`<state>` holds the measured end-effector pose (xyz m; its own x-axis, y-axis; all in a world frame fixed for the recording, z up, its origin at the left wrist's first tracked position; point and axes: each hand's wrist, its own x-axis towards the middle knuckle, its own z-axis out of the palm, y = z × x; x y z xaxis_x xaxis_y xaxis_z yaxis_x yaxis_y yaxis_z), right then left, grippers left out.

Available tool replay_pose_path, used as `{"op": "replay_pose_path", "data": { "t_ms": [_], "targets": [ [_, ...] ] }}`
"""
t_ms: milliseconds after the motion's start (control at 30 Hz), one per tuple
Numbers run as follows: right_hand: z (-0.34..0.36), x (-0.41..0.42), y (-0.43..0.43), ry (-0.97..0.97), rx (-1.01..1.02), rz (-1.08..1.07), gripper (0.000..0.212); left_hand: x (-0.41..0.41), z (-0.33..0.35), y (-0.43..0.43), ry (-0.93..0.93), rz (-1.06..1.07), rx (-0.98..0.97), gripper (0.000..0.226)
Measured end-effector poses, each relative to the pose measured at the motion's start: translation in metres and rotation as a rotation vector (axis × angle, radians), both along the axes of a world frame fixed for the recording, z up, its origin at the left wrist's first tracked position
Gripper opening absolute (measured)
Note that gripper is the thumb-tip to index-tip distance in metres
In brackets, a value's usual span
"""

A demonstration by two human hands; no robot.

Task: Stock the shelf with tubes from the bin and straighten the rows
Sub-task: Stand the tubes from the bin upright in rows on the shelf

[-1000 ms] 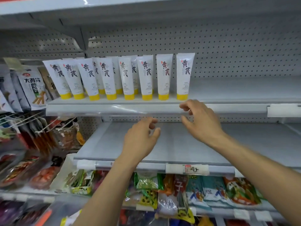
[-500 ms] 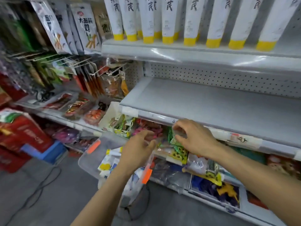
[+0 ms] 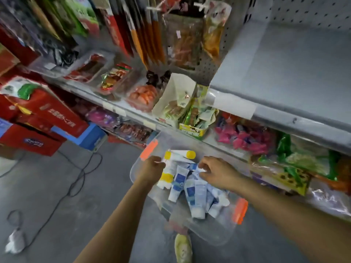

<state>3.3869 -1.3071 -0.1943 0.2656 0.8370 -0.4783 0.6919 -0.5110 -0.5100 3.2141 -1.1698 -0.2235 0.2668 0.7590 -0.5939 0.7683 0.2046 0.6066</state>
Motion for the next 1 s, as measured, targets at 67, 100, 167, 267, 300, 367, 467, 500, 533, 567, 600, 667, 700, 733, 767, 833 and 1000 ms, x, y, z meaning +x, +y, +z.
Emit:
{"op": "replay_pose_path", "data": {
  "t_ms": [67,100,167,267,300,367,467,500,533,567,600,667,700,733,767,833,1000],
  "targets": [
    [-0.040,-0.004,0.028,0.011,-0.056,-0.026,0.030,0.002,-0.042,0.020,0.068,-0.001,-0.036,0.036],
    [-0.059,-0.006,0.041,0.004,-0.069,-0.029,0.032,0.005,-0.062,0.027,0.083,-0.005,-0.065,0.040],
    [-0.092,-0.010,0.065,-0.016,-0.063,-0.013,0.034,0.008,-0.100,0.036,0.144,-0.031,-0.117,0.049],
    [-0.130,-0.019,0.102,-0.081,-0.034,0.055,0.040,0.011,-0.141,0.045,0.288,-0.112,-0.074,0.051],
    [-0.140,-0.023,0.114,-0.104,-0.027,0.088,0.044,0.013,-0.151,0.047,0.312,-0.129,-0.068,0.053],
    [-0.162,-0.030,0.137,-0.130,-0.021,0.134,0.054,0.016,-0.171,0.051,0.303,-0.100,-0.129,0.057],
    [-0.190,-0.036,0.162,-0.161,-0.085,0.181,0.061,0.021,-0.197,0.054,0.227,0.085,-0.306,0.070],
    [-0.196,-0.037,0.167,-0.183,-0.108,0.193,0.060,0.023,-0.203,0.055,0.202,0.141,-0.330,0.075],
    [-0.200,-0.038,0.172,-0.204,-0.124,0.199,0.061,0.024,-0.206,0.056,0.191,0.175,-0.333,0.078],
    [-0.203,-0.037,0.177,-0.223,-0.138,0.207,0.063,0.024,-0.209,0.057,0.188,0.179,-0.323,0.080],
    [-0.204,-0.037,0.180,-0.243,-0.152,0.225,0.066,0.023,-0.209,0.058,0.184,0.158,-0.329,0.078],
    [-0.204,-0.034,0.181,-0.288,-0.172,0.288,0.067,0.022,-0.206,0.056,0.154,0.078,-0.395,0.064],
    [-0.200,-0.032,0.179,-0.303,-0.172,0.316,0.065,0.021,-0.204,0.055,0.135,0.040,-0.435,0.056],
    [-0.195,-0.031,0.175,-0.316,-0.164,0.337,0.064,0.020,-0.201,0.053,0.131,0.028,-0.469,0.049],
    [-0.188,-0.029,0.170,-0.333,-0.144,0.349,0.063,0.019,-0.195,0.052,0.128,0.034,-0.483,0.043],
    [-0.172,-0.026,0.155,-0.358,-0.092,0.339,0.058,0.019,-0.178,0.048,0.097,0.101,-0.500,0.038],
    [-0.125,-0.014,0.107,-0.161,0.063,-0.068,0.036,0.016,-0.119,0.032,-0.156,0.370,-0.550,0.031]
  ]
}}
